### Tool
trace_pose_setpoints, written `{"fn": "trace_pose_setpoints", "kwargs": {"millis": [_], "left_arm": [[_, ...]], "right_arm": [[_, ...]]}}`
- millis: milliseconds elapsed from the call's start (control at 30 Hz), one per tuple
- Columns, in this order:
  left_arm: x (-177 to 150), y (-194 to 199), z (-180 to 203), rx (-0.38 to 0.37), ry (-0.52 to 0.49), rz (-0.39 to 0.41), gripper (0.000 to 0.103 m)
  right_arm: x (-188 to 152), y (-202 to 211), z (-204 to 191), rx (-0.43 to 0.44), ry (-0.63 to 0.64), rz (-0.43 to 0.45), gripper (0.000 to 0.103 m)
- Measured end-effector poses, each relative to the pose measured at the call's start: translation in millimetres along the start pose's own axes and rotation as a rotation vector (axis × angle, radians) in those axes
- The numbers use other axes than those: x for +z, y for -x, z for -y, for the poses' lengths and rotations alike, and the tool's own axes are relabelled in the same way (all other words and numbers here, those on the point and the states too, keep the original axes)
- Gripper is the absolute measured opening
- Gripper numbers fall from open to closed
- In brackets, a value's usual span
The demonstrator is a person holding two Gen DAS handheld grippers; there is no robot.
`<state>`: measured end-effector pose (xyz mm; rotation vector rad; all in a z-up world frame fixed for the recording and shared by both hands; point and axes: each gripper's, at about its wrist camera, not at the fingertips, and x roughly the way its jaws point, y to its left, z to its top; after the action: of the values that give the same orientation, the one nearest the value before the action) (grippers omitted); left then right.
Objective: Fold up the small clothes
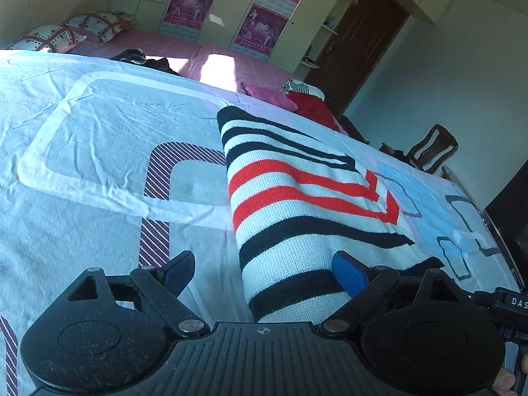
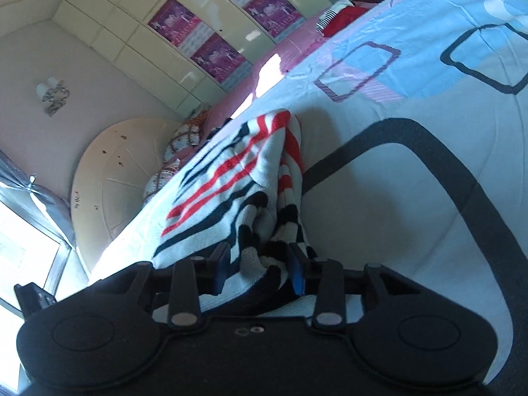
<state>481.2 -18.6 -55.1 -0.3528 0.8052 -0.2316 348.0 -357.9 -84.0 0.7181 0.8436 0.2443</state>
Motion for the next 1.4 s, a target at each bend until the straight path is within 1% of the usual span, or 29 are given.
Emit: {"fn": "trace_pose_setpoints", "kwargs": {"millis": [33, 67, 100, 167, 200, 233, 267, 300, 367, 400, 467, 500, 567, 600, 633, 700, 733, 767, 800, 833, 867, 900, 967, 1033, 1100, 1167, 1200, 1333, 1400], "left_arm": [[-0.1, -0.3, 0.3, -0.002, -0.006, -0.002, 0.090], [0.2, -1.3, -0.2, -0.003, -0.008, -0.004, 0.090], [0.4, -1.3, -0.7, -0.001, -0.011, -0.004, 0.090], [0.3, 0.2, -1.4, 0.003, -0.023, -0.001, 0.090], [-0.6, 0.6, -2.1, 0.000, -0.030, 0.000, 0.090], [-1.7, -0.2, -2.6, -0.001, -0.042, -0.005, 0.090], [-3.2, -2.2, -2.7, 0.000, -0.058, -0.013, 0.090], [-4.9, -4.3, -2.5, -0.002, -0.071, -0.017, 0.090], [-6.7, -7.1, -5.8, -0.013, -0.062, -0.022, 0.090], [-5.8, -6.9, -6.7, -0.017, -0.056, -0.025, 0.091], [-3.3, -0.8, -3.3, -0.004, -0.069, -0.010, 0.090], [-1.8, 3.6, -1.4, -0.002, -0.075, 0.002, 0.090], [1.9, 13.0, 0.2, -0.014, -0.072, 0.028, 0.090], [4.0, 16.8, 0.0, -0.024, -0.063, 0.042, 0.090], [5.8, 19.6, 0.3, -0.039, -0.054, 0.054, 0.090], [6.2, 18.5, 2.8, -0.050, -0.056, 0.053, 0.088], [4.6, 15.8, 5.3, -0.049, -0.068, 0.049, 0.081], [2.7, 10.9, 7.6, -0.033, -0.082, 0.031, 0.064], [0.2, 6.4, 8.5, -0.020, -0.090, 0.015, 0.063], [-4.6, 3.0, 8.1, -0.020, -0.092, 0.018, 0.063], [-8.3, 1.2, 6.9, -0.021, -0.097, 0.025, 0.066], [-12.2, 0.0, 6.0, -0.009, -0.108, 0.028, 0.073], [-16.9, 0.0, 0.5, -0.015, -0.098, 0.035, 0.075], [-16.0, 1.7, -4.2, -0.032, -0.064, 0.024, 0.075], [-13.9, 8.5, -2.4, -0.028, -0.061, 0.032, 0.075], [-8.7, 15.0, 0.9, -0.044, -0.070, 0.060, 0.075], [-4.4, 14.8, 2.2, -0.048, -0.076, 0.076, 0.075], [24.3, -5.6, 8.8, -0.058, -0.088, 0.102, 0.074], [32.8, -21.4, 11.4, -0.042, -0.098, 0.071, 0.074]], "right_arm": [[-0.1, -4.2, 2.1, -0.012, -0.018, -0.008, 0.022], [-2.1, -5.2, 5.4, 0.001, -0.051, 0.002, 0.018], [-4.7, -3.0, 7.5, 0.040, -0.083, 0.019, 0.015], [-10.2, 8.2, 17.3, 0.164, -0.184, 0.077, 0.014], [-13.3, 12.2, 24.3, 0.209, -0.233, 0.104, 0.014], [-16.4, 12.5, 29.4, 0.205, -0.248, 0.116, 0.014], [-19.7, 7.2, 33.3, 0.146, -0.231, 0.101, 0.014], [-24.5, -4.5, 40.0, 0.068, -0.221, 0.058, 0.014], [-30.4, -10.7, 52.9, 0.106, -0.269, 0.062, 0.012], [-29.1, -10.7, 51.3, 0.102, -0.255, 0.063, 0.013], [-25.5, -9.8, 40.9, 0.075, -0.190, 0.067, 0.015], [-22.6, -4.4, 34.8, 0.060, -0.157, 0.085, 0.021], [-18.7, 11.7, 18.9, 0.020, -0.067, 0.161, 0.027], [-14.9, 18.3, 8.3, 0.005, -0.011, 0.196, 0.026], [-11.7, 21.1, 0.2, 0.010, 0.029, 0.211, 0.024], [-6.4, 15.9, -17.6, 0.030, 0.137, 0.201, 0.019], [-6.5, 9.6, -26.4, 0.020, 0.205, 0.190, 0.018], [-7.5, 1.4, -33.8, 0.003, 0.275, 0.173, 0.016], [-8.8, -6.7, -37.1, -0.020, 0.323, 0.158, 0.015], [-11.4, -17.0, -38.1, -0.079, 0.370, 0.134, 0.013], [-13.2, -26.6, -36.8, -0.140, 0.407, 0.107, 0.000], [-17.7, -33.0, -33.9, -0.170, 0.446, 0.078, 0.000], [-19.6, -33.0, -31.1, -0.155, 0.448, 0.078, 0.000], [-19.6, -32.5, -32.5, -0.160, 0.459, 0.069, 0.000], [-20.0, -26.6, -37.1, -0.163, 0.465, 0.072, 0.000], [-19.9, -16.7, -48.4, -0.129, 0.497, 0.114, 0.009], [-18.5, -16.3, -53.3, -0.125, 0.517, 0.130, 0.009], [6.4, -35.6, -68.5, -0.107, 0.564, 0.163, 0.009], [16.0, -52.8, -69.0, -0.113, 0.583, 0.148, 0.008]]}}
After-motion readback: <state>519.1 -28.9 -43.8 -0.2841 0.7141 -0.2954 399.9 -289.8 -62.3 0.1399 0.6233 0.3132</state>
